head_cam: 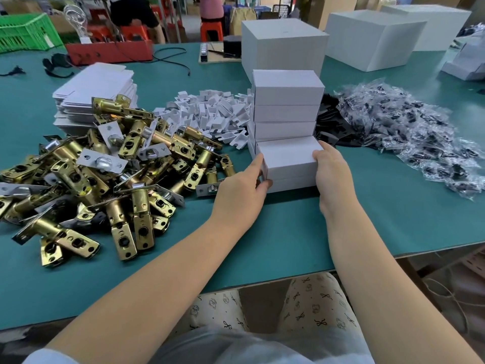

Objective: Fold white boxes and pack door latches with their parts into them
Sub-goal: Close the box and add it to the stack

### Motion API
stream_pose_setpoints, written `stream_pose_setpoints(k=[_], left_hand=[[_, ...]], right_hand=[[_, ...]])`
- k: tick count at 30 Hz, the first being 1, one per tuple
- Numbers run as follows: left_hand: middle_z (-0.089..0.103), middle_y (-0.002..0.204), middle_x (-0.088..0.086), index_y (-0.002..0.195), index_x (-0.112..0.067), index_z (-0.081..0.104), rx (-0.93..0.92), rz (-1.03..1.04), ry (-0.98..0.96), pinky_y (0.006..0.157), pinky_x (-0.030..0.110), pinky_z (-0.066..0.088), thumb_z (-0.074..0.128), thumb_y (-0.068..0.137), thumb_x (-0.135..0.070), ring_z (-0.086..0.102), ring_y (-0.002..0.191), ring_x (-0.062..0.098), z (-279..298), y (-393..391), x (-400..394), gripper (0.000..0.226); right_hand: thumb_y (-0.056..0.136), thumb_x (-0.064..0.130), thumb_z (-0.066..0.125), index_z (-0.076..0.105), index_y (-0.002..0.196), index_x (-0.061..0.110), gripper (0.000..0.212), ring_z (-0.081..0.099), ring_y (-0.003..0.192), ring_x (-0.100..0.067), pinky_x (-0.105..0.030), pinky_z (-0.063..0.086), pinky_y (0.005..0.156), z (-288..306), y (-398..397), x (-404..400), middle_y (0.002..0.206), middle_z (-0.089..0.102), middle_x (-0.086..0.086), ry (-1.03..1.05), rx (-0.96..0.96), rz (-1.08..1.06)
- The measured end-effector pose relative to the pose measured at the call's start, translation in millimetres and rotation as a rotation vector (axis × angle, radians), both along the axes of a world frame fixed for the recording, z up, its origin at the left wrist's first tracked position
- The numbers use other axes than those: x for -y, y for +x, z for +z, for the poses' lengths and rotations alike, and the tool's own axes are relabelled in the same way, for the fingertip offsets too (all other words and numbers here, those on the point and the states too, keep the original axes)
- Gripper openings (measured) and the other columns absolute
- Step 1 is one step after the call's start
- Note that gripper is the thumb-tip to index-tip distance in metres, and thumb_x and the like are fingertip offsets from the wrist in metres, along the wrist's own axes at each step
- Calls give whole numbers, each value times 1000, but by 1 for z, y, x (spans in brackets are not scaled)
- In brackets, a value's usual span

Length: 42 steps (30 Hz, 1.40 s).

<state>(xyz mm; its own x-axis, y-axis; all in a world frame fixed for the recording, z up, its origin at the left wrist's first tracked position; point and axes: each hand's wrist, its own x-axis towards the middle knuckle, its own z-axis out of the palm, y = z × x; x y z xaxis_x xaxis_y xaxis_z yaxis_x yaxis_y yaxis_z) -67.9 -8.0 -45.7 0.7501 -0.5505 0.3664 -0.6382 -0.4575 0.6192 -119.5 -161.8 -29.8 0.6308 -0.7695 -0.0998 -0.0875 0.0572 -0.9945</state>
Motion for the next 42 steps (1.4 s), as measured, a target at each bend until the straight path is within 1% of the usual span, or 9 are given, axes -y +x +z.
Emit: stream_pose_setpoints(k=[8,12,13,15,17,21,28,34,42], left_hand=[[55,140,0,147,-17,39,-241,-30,-217,104,36,47,70,87,-27,54,123,11,11,2,2,68],[40,149,-19,156,-18,17,-509,-41,-357,109,22,26,53,93,-44,35,138,6,35,10,12,77],[30,156,-17,157,-20,9,-607,-35,-381,111,25,19,47,96,-46,25,144,9,38,12,16,76],[7,165,-9,158,-21,-3,-698,-30,-371,116,33,8,35,102,-50,6,150,11,39,11,25,73],[-2,165,-5,157,-18,-8,-686,-52,-338,117,31,2,29,103,-51,-1,151,11,38,5,32,73],[-11,165,-2,155,-13,-13,-672,-81,-288,117,28,-3,29,104,-47,-8,150,10,33,1,42,74],[-8,165,-6,156,-17,-8,-732,-105,-368,123,32,-1,32,105,-44,-5,150,6,30,2,38,70],[-11,164,-7,155,-17,-11,-732,-110,-382,124,36,-2,35,105,-40,-8,149,5,29,-1,39,72],[-8,164,-7,156,-16,-8,-662,-101,-331,113,20,-2,38,104,-28,-5,148,3,25,-2,38,70]], right_hand=[[92,24,44,60,119,32,32,51,89,2,-22,38,66,-4,2,3,103,58,22,69,78,-39],[88,34,49,68,88,21,23,48,70,-10,-26,34,62,3,4,14,112,66,2,224,87,-181],[89,36,49,68,87,22,24,49,71,-10,-25,33,62,5,6,19,115,66,0,231,95,-174],[94,44,43,66,112,23,36,59,90,-5,-23,41,72,6,11,26,122,65,3,240,153,-24],[98,51,34,56,131,23,49,60,113,-9,-28,49,91,4,16,33,128,62,8,237,226,201],[95,64,23,47,141,29,62,60,118,-16,-37,47,96,-2,16,42,130,62,6,205,211,409],[94,67,19,52,134,31,62,63,112,-14,-25,56,76,-1,15,42,124,66,5,221,232,471],[95,65,22,45,141,29,63,59,119,-18,-40,44,101,-4,18,43,132,61,3,213,240,467],[98,61,23,50,136,30,57,57,121,-14,-40,44,101,-5,19,40,133,59,7,147,248,446]])
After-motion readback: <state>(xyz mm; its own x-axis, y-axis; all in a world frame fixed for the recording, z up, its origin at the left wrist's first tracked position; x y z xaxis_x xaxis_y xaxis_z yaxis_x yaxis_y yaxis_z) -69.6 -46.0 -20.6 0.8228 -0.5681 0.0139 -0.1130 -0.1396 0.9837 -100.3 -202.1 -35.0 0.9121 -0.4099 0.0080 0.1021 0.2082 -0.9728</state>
